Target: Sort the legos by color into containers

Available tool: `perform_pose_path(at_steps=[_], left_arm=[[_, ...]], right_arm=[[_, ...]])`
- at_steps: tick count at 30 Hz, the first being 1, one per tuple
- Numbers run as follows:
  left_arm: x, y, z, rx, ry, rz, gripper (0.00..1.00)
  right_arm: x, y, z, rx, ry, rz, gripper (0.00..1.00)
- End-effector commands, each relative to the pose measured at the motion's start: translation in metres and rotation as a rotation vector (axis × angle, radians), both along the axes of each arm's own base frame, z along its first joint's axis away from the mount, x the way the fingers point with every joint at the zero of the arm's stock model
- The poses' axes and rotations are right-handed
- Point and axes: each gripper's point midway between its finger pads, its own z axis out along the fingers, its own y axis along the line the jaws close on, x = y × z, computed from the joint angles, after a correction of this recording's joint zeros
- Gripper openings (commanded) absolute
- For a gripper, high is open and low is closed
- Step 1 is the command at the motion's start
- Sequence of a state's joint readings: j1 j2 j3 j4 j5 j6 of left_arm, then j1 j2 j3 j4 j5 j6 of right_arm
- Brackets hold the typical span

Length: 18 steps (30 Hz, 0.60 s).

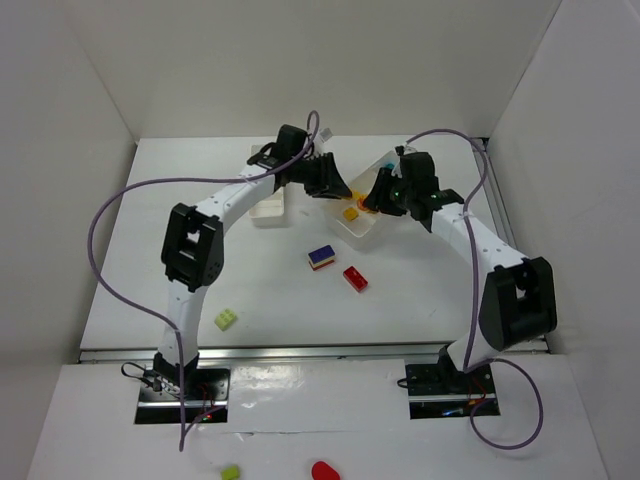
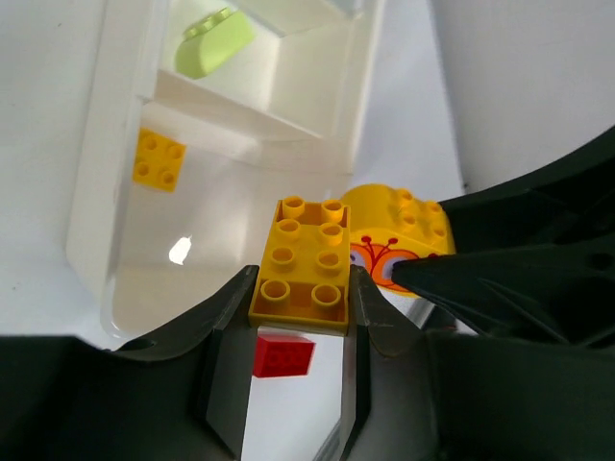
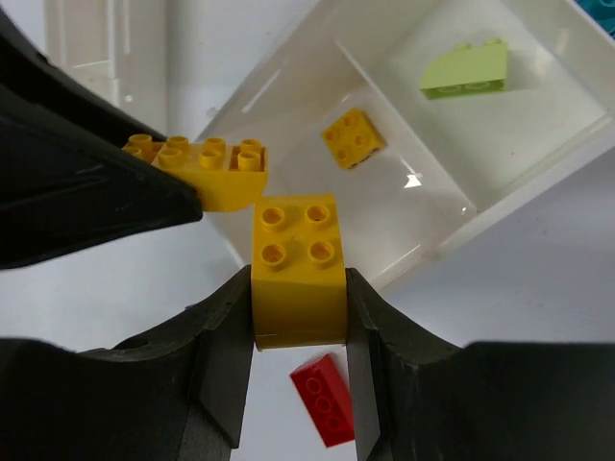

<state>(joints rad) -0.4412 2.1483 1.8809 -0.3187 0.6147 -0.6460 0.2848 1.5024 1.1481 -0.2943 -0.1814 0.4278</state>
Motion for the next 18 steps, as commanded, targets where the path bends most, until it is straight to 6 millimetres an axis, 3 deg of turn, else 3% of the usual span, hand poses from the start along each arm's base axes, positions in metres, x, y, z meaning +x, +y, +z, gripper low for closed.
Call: perform_pose_path(at_steps=[1,3,4,5,6,8,9,12,16,18], left_arm=[[0.011,0.000,0.001,0.084,-0.046,0.021,0.00],[0.014,-0.002,-0.009,0.095,-0.025,0.020,0.02],[0.015,-0.002,-0.005,0.097,-0.020,0.020,0.08],[0.014,-0.002,-0.004,0.099,-0.016,0.020,0.25],[0.014,0.000,-0.011,0.114,-0.001,0.027,0.32],[0.015,0.001,0.001,0.114,-0.028,0.030,0.51],[0.015,0.004,0.002,0.125,-0.042,0.035,0.67],[0.013,0.010,0.016,0.144,-0.078,0.043,0.80],[0.004,0.014,0.035,0.142,-0.095,0.039,0.80],[-0.002,0.020,0.060,0.139,-0.134,0.045,0.79]], right_arm=[[0.023,-0.008,-0.002,-0.060,-0.023,-0.056,0.09],[0.026,-0.007,-0.013,-0.065,-0.007,-0.056,0.20],[0.034,-0.006,-0.006,-0.071,-0.034,-0.057,0.30],[0.037,-0.006,-0.007,-0.072,-0.031,-0.057,0.51],[0.036,-0.003,-0.013,-0.074,-0.019,-0.039,0.55],[0.037,-0.003,-0.010,-0.080,-0.025,-0.034,0.62],[0.037,-0.002,-0.009,-0.073,-0.023,-0.025,0.70],[0.036,-0.002,-0.003,-0.067,-0.042,-0.026,0.70],[0.025,0.001,0.009,-0.088,-0.089,-0.012,0.67],[0.014,0.017,0.016,-0.099,-0.118,0.048,0.65]])
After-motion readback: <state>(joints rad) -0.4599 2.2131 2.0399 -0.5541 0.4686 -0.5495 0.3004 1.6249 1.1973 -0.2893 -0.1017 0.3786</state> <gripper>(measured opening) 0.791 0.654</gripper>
